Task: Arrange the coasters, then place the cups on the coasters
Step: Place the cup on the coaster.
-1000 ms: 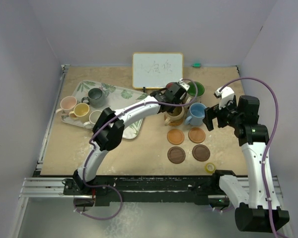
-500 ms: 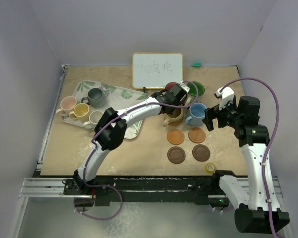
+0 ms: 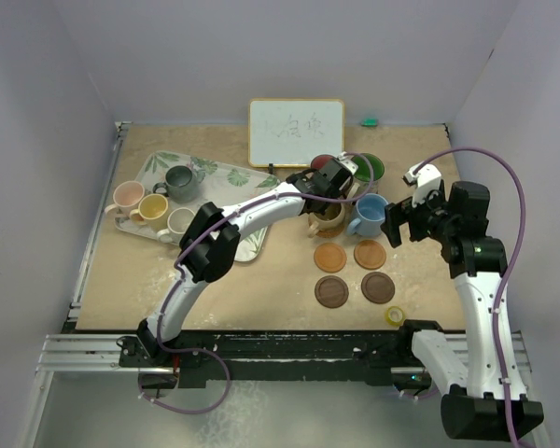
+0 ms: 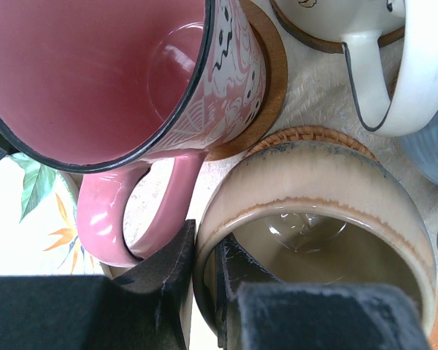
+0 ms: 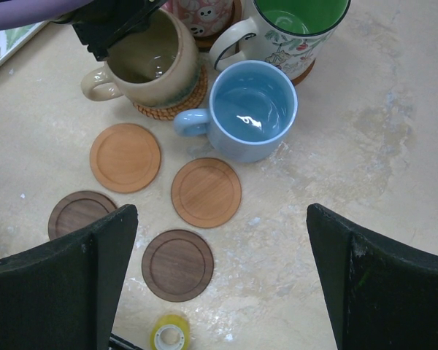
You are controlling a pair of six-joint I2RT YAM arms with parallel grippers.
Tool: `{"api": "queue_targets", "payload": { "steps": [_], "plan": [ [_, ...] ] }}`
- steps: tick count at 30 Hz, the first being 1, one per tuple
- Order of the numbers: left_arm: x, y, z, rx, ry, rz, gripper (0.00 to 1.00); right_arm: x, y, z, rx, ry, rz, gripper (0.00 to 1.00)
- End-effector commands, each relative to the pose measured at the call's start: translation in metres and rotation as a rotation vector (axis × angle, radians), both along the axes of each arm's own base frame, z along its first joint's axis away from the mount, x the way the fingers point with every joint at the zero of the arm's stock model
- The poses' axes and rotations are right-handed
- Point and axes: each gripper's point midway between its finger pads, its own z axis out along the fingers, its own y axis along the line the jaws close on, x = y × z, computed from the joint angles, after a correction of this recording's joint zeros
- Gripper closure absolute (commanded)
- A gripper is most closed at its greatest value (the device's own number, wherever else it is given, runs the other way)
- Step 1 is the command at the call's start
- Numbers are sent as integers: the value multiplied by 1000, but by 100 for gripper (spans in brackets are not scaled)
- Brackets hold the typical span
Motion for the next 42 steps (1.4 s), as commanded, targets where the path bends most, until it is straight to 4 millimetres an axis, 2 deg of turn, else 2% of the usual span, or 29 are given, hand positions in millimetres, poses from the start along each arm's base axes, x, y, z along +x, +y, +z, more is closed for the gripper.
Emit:
{"api": "queue_targets", "payload": {
  "steps": [1,6,22,34,42],
  "plan": [
    [20,-19,41,-111,-99,13,97,2,2,13,16,-49,5,0],
    [18,-19,42,-112,-95,8,96,3,2,14,16,-51,6,0],
    [14,-21,62,-149,-98,-5,96,2,3,14,18,-51,9,0],
    [12,-18,48,-117,-82,-10,93,2,4,13,20,-48,12,0],
    [13,-20,54,-123,-88,-18,87,2,4,13,20,-50,11,0]
  ]
}}
